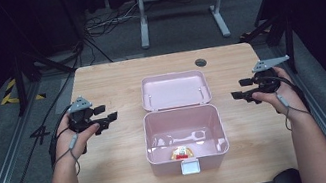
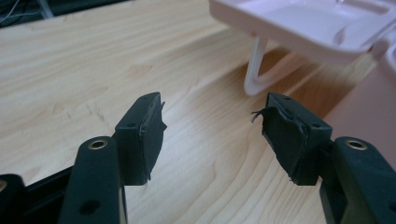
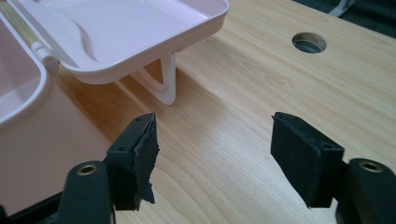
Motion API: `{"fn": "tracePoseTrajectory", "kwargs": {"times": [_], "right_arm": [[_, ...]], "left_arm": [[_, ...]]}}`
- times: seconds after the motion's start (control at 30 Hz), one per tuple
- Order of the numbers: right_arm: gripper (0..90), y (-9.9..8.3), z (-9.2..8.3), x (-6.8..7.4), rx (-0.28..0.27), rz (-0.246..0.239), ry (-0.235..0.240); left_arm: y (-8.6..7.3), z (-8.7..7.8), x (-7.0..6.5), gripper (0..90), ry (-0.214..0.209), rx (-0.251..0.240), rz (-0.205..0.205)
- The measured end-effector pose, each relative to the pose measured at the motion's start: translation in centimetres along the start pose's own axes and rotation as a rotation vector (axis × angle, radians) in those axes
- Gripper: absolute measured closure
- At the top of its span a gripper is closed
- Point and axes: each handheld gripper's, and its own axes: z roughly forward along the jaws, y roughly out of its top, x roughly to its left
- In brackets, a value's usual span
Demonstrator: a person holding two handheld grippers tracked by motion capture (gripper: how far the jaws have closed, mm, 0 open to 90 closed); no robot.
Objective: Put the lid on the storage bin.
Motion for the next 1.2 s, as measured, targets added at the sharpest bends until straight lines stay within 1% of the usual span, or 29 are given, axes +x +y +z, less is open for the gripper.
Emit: {"fn": "tracePoseTrajectory", "kwargs": {"times": [0.03,0.07,0.1,0.13,0.17,0.2,0.3,0.33,0.4,0.43,0.47,0.53,0.6,0.63,0.8,0.87,0.97,1.07,1.13,1.17,1.2], "right_arm": [[33.7,0.0,0.2,0.3,-0.007,-0.031,-0.024],[34.1,0.0,0.2,0.4,-0.007,-0.043,-0.032],[34.4,0.0,0.2,0.5,-0.006,-0.054,-0.040],[34.4,0.0,0.2,0.5,-0.006,-0.054,-0.040],[34.7,0.0,0.2,0.6,-0.005,-0.066,-0.046],[36.6,-0.1,0.1,0.8,-0.008,-0.087,-0.055],[43.2,-0.2,-0.3,1.0,-0.003,-0.117,-0.055],[46.1,-0.3,-0.4,1.1,-0.001,-0.122,-0.060],[47.8,-0.5,-0.5,1.2,-0.010,-0.100,-0.051],[48.3,-0.6,-0.5,1.2,-0.018,-0.084,-0.042],[48.4,-0.7,-0.5,1.3,-0.025,-0.076,-0.038],[48.2,-0.8,-0.6,1.3,-0.038,-0.082,-0.037],[48.0,-0.9,-0.7,1.4,-0.045,-0.074,-0.033],[48.0,-0.9,-0.7,1.4,-0.045,-0.074,-0.033],[46.3,-1.3,-0.6,1.7,-0.060,-0.055,-0.008],[45.5,-1.5,-0.6,1.8,-0.064,-0.061,-0.019],[45.5,-1.6,-0.7,1.9,-0.071,-0.058,-0.022],[45.3,-1.8,-1.0,2.0,-0.078,-0.038,-0.020],[45.2,-2.0,-1.2,2.1,-0.064,-0.038,-0.025],[45.1,-2.1,-1.3,2.2,-0.066,-0.040,-0.035],[45.1,-2.2,-1.3,2.2,-0.069,-0.038,-0.032]], "left_arm": [[0.7,0.1,0.0,38.9,-0.006,-0.018,0.010],[0.8,0.2,0.0,38.8,-0.011,-0.021,0.009],[1.0,0.2,0.0,38.8,-0.011,-0.019,0.014],[1.0,0.2,0.0,38.7,-0.011,-0.019,0.014],[1.4,0.3,0.0,38.7,-0.002,0.000,0.016],[1.7,0.4,-0.1,37.8,0.002,0.016,0.007],[2.7,0.6,-0.3,37.7,-0.008,0.006,0.006],[3.1,0.7,-0.5,37.0,-0.019,-0.001,-0.003],[3.6,0.9,-0.5,35.9,-0.032,-0.021,0.002],[3.9,1.0,-0.6,35.5,-0.032,-0.031,0.006],[4.2,1.1,-0.6,35.4,-0.032,-0.030,0.010],[4.7,1.4,-0.8,34.9,-0.026,-0.026,0.021],[5.2,1.7,-1.1,34.9,-0.039,-0.032,0.026],[5.2,1.7,-1.1,34.9,-0.039,-0.032,0.026],[6.1,2.3,-1.4,34.9,-0.044,-0.033,0.032],[6.4,2.7,-1.5,34.8,-0.047,-0.037,0.040],[6.5,3.0,-1.5,34.8,-0.045,-0.039,0.045],[6.7,3.7,-1.3,34.8,-0.056,-0.052,0.032],[6.8,4.1,-1.0,34.8,-0.058,-0.059,0.021],[6.9,4.6,-0.8,34.8,-0.065,-0.067,0.012],[6.9,4.6,-0.8,34.8,-0.065,-0.067,0.012]]}}
